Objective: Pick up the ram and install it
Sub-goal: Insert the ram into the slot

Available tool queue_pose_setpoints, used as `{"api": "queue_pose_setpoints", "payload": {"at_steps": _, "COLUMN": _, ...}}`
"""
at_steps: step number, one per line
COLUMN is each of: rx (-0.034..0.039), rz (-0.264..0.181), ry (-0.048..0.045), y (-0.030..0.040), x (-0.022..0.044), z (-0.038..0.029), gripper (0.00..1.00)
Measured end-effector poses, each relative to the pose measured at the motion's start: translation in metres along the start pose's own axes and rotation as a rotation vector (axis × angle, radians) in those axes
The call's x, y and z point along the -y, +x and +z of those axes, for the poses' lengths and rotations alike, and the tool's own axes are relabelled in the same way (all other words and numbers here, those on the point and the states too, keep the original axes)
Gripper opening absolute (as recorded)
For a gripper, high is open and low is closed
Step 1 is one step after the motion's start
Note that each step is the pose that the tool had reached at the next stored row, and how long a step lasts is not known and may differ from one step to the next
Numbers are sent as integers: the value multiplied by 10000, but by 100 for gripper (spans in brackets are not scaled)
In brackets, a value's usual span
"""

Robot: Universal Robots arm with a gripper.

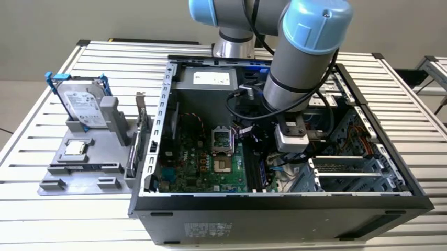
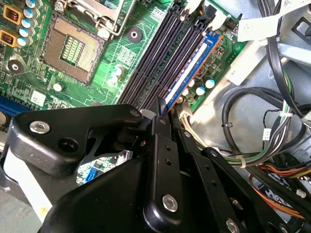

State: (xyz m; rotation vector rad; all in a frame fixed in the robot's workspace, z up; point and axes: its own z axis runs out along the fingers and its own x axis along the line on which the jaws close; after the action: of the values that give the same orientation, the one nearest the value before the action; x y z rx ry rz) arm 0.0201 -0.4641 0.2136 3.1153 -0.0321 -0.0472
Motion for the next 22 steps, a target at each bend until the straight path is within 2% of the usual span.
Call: {"api": "queue_pose_setpoints", "payload": {"at_steps": 22, "rx": 0, "rz": 0, "ry": 0, "y": 1, "x": 0, "z": 19, "gripper": 0}}
